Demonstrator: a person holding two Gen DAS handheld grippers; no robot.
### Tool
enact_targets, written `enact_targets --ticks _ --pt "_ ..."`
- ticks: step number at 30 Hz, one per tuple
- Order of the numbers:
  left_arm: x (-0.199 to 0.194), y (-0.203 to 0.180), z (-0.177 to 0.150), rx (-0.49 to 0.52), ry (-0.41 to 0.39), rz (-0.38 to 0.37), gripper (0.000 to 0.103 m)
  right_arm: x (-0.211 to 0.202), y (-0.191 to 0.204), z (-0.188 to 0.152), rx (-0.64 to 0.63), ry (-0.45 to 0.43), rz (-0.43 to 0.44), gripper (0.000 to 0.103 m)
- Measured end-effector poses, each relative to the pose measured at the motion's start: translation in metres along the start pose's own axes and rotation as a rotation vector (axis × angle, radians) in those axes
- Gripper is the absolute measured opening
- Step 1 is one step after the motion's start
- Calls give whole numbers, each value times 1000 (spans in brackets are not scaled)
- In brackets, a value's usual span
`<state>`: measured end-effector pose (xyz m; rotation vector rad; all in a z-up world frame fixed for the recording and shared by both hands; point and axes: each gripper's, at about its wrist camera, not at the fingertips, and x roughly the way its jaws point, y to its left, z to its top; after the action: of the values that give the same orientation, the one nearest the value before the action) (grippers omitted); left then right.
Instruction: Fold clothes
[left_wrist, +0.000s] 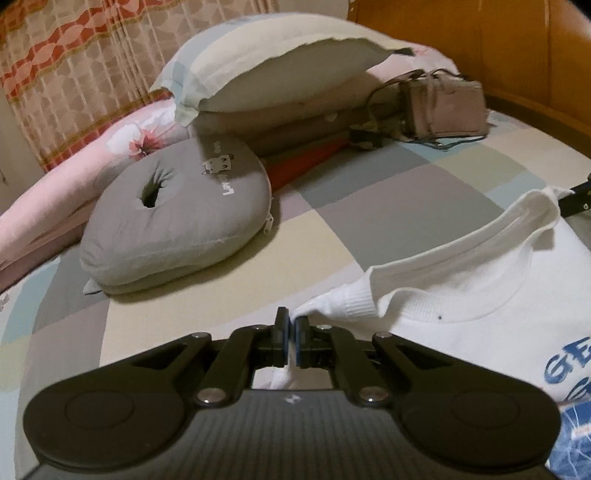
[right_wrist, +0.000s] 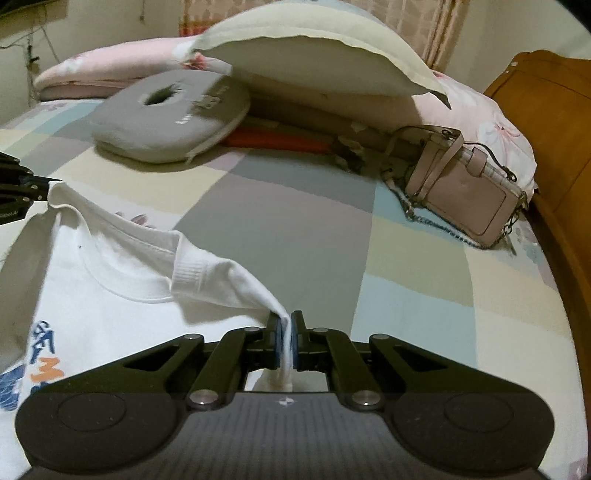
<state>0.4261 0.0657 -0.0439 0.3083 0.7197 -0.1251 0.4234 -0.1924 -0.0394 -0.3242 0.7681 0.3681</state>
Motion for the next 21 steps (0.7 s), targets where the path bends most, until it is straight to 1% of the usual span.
enact_targets --ticks 3,5,7,8,9,10,11,13,14,16,18,20,21 --pt "22 1 10 -6 12 18 2 23 -9 14 31 5 -18 6" --pt "38 1 12 -23 27 18 3 40 -13 16 64 27 -14 6" --pt "52 -2 7 -48 58 16 9 58 -15 13 89 54 -5 7" --pt "56 -4 3 -45 73 14 12 65 -14 9 97 74 3 7" --pt "59 -7 -2 -39 87 9 13 70 -15 6 107 89 13 8" --pt "60 -9 -6 -33 98 4 13 73 -15 1 117 100 24 11" --pt "59 -9 -10 -27 106 1 13 73 -16 -2 123 106 33 17" --pt "54 -7 -17 -28 113 -3 13 66 -19 -8 133 103 42 24" --pt "48 -6 -20 -35 110 -5 13 60 -19 -11 136 102 42 26" --pt "33 -2 -27 -53 100 -14 18 46 -19 -18 137 100 46 28" --pt "15 0 -36 -59 95 -45 26 28 -16 -26 117 91 45 35" --pt "-5 -2 -46 -51 85 -71 27 10 -10 -39 97 83 39 53" --pt "-15 -5 -52 -42 84 -73 27 2 -5 -47 84 82 35 54"
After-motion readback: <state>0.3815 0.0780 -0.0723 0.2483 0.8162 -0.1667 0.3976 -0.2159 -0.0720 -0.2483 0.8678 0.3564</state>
